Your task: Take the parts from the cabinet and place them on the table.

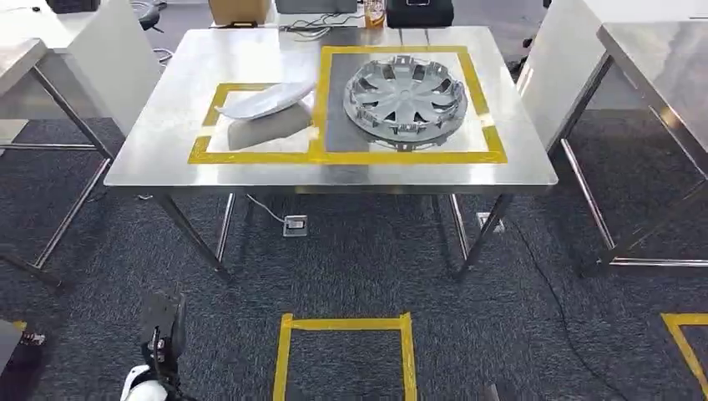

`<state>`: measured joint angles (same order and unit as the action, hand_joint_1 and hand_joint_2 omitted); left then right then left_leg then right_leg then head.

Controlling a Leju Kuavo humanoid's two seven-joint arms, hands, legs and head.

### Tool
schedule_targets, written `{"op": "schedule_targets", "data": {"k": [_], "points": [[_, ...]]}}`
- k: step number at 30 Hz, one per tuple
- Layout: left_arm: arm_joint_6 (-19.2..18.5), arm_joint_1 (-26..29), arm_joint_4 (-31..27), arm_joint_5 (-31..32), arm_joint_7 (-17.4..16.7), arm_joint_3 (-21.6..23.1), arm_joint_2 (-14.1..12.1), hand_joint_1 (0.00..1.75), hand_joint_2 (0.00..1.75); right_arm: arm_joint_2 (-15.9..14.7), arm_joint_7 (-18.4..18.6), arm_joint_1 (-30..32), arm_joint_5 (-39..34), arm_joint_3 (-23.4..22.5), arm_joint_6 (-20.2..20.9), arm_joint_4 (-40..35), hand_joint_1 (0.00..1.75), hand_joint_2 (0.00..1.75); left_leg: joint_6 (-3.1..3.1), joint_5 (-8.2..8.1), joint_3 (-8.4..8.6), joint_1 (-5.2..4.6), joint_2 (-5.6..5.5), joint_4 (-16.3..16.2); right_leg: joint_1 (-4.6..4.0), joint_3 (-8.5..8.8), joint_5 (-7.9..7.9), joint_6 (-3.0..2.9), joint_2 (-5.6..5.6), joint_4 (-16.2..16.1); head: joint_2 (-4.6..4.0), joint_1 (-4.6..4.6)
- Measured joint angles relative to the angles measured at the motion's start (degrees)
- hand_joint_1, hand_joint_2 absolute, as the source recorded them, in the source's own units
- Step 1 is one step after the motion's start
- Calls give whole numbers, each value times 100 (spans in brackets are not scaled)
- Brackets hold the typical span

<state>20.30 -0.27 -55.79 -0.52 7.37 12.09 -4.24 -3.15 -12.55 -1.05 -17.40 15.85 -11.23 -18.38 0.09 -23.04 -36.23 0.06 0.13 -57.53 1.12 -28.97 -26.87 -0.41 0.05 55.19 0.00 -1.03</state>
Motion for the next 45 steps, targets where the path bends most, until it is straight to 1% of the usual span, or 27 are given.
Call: {"op": "schedule_targets", "data": {"k": [1, 2, 4, 5, 7, 8, 11, 13, 15, 17, 19, 21, 22, 23, 26, 28, 29, 31, 33, 35, 37, 38, 39, 42, 43, 44, 45], "points": [[11, -75, 360, 20, 0, -13, -5, 0, 0, 0, 2, 9, -4, 4, 0, 0, 0, 0, -94, -886, -299, 49, -5, -1027, -7, -177, 148, -51, -6, 11, 0, -29], [11, -97, 496, 24, 0, -13, -2, 0, 0, 0, 4, 11, -4, 7, 0, 0, 0, 0, -117, -1064, -404, 65, -4, -1470, -12, -254, 204, -46, -6, 18, 2, -35], [11, -130, 730, 37, 31, -13, -2, 0, 0, 0, 11, 12, -9, 9, -2, 0, 0, 0, -128, -938, -265, 74, -4, -1588, -13, -387, 299, -27, -3, 38, 0, -35], [13, -150, 801, 37, 42, -13, -2, 0, 0, 0, 15, 15, -11, 9, -2, 0, 0, 0, -122, -757, -27, 74, -4, -1291, -11, -448, 332, -3, -2, 57, 0, -35], [15, -209, 923, 44, 48, -13, -5, 0, 0, 4, 20, 16, -13, 11, -2, 0, 0, 0, -79, -504, 708, 73, -15, -265, -12, -535, 395, 32, 1, 97, 2, -35], [15, -248, 975, 44, 48, -11, -9, 0, 0, 9, 20, 15, -15, 11, -2, 0, 0, 0, -40, -707, 960, 48, -23, 145, -32, -562, 430, 82, -1, 103, 0, -35], [26, -272, 1179, 42, 52, -11, -22, 0, 0, 7, 22, -3, -26, 11, -2, 0, 0, 0, 64, -595, 841, -20, -25, 111, -18, -564, 550, 181, -6, 81, 2, -20], [22, -300, 1279, 42, 52, -11, -18, 0, 0, 9, 30, 24, -33, 11, -9, 4, 0, 0, 204, -437, 776, 33, 5, 195, -3, -623, 556, 230, -9, 101, 0, -13], [15, -340, 1384, 35, 52, -11, -11, 0, 0, 11, 50, 23, -39, 15, -9, 7, 0, 0, 283, -307, 646, 18, 4, 190, -10, -878, -25, 129, -5, 674, 0, 13], [18, -340, 1492, 24, 52, -11, -11, 0, 0, 2, 55, 19, -44, 13, -9, 7, 0, 0, 297, -191, 487, -2, 11, 180, -10, -1157, -504, 111, -5, 1600, 2, 11], [22, -340, 1612, 6, 74, -11, -13, 0, 0, 2, 57, 32, -44, 15, -7, 13, 0, 0, 290, -83, 330, -8, 15, 163, -9, -1120, -520, 207, -6, 1944, 0, 9], [26, -341, 1706, -2, 85, -11, -9, 0, 0, 0, 57, 21, -44, 15, -7, 15, 0, 0, 265, 5, 185, -7, 14, 130, -9, -555, -239, 301, -6, 1220, 0, 13], [28, -340, 1743, -4, 87, -11, -9, 0, 0, -4, 57, 7, -42, 15, 0, 15, 0, 0, 244, 41, 137, -8, 11, 107, -11, -175, -144, 300, -8, 660, 0, 13], [31, -340, 1769, -9, 90, -11, -9, 0, 0, -13, 57, -11, -42, 15, 0, 15, 0, 0, 219, 70, 95, -10, 15, 82, -23, 138, -230, 242, -7, 153, 0, 13], [59, -356, 1876, -4, 92, -11, -11, 0, 0, -22, 66, -17, -44, 20, 2, 17, 0, 0, 109, 194, 59, -5, 14, 83, -88, 106, -187, 149, 1, 47, 2, 24], [72, -354, 1970, 9, 81, -7, -31, 0, 0, -4, 70, -21, -52, 26, 2, 22, 0, 0, 32, 234, 16, 3, -2, 87, -24, 54, -74, 35, -7, -4, 0, 45], [74, -354, 2010, 24, 76, -2, -31, 0, 0, -7, 72, -40, -55, 28, 2, 22, 0, 0, -7, 24, -53, 16, -13, -28, -20, 33, -25, -7, -8, -1, 2, 37], [79, -359, 2101, 44, 59, -2, -63, 0, 0, -7, 70, -34, -59, 33, 2, 22, 0, 0, -76, -689, -283, 51, -16, -813, -21, -91, 85, -51, -14, 4, 0, 13], [79, -360, 2200, 44, 46, 2, -61, 0, 0, -4, 70, -31, -61, 44, 2, 24, 0, 0, -120, -1025, -467, 69, -15, -1611, -25, -231, 186, -46, -14, 22, 0, 11], [81, -361, 2298, 44, 46, 6, -61, 0, 0, -4, 70, -27, -61, 55, 0, 28, 0, 0, -124, -824, -254, 85, -15, -1552, -24, -357, 265, -14, -9, 45, 2, 9], [79, -377, 2361, 42, 46, 6, -66, 0, 0, 2, 70, -16, -61, 68, -7, 31, 0, 0, -104, -465, 449, 95, -15, -586, -23, -470, 336, 24, -4, 86, 0, 9], [81, -395, 2381, 42, 46, 6, -66, 0, 0, 2, 70, -17, -61, 72, -9, 29, 0, 0, -83, -559, 747, 94, -23, -89, -23, -489, 360, 59, -6, 106, 2, 9], [81, -415, 2409, 44, 48, 9, -64, 0, 0, 4, 70, -20, -59, 76, -9, 31, 0, 0, -45, -642, 882, 54, -38, 129, -52, -530, 397, 113, -11, 110, 0, 19], [107, -414, 2530, 48, 33, 17, -81, 0, 0, 2, 70, -34, -59, 96, -13, 31, 0, 0, 61, -569, 798, 2, -41, 78, -29, -529, 509, 226, -12, 79, 0, 9], [122, -418, 2565, 59, 11, 31, -79, 0, 0, 0, 72, -18, -57, 101, -17, 33, 0, 0, 145, -488, 722, 26, -21, 153, -49, -542, 548, 265, -8, 69, 2, 0], [138, -446, 2599, 83, -19, 44, -74, 0, 0, 2, 72, -14, -50, 105, -18, 37, 0, 0, 197, -419, 745, 44, 2, 165, -21, -637, 417, 247, -7, 164, 0, 11], [155, -468, 2628, 122, -48, 52, -74, 0, 0, 2, 79, -14, -41, 111, -18, 35, 0, 0, 249, -361, 664, 39, -7, 170, -25, -774, 138, 194, -5, 455, 0, 33]]}}
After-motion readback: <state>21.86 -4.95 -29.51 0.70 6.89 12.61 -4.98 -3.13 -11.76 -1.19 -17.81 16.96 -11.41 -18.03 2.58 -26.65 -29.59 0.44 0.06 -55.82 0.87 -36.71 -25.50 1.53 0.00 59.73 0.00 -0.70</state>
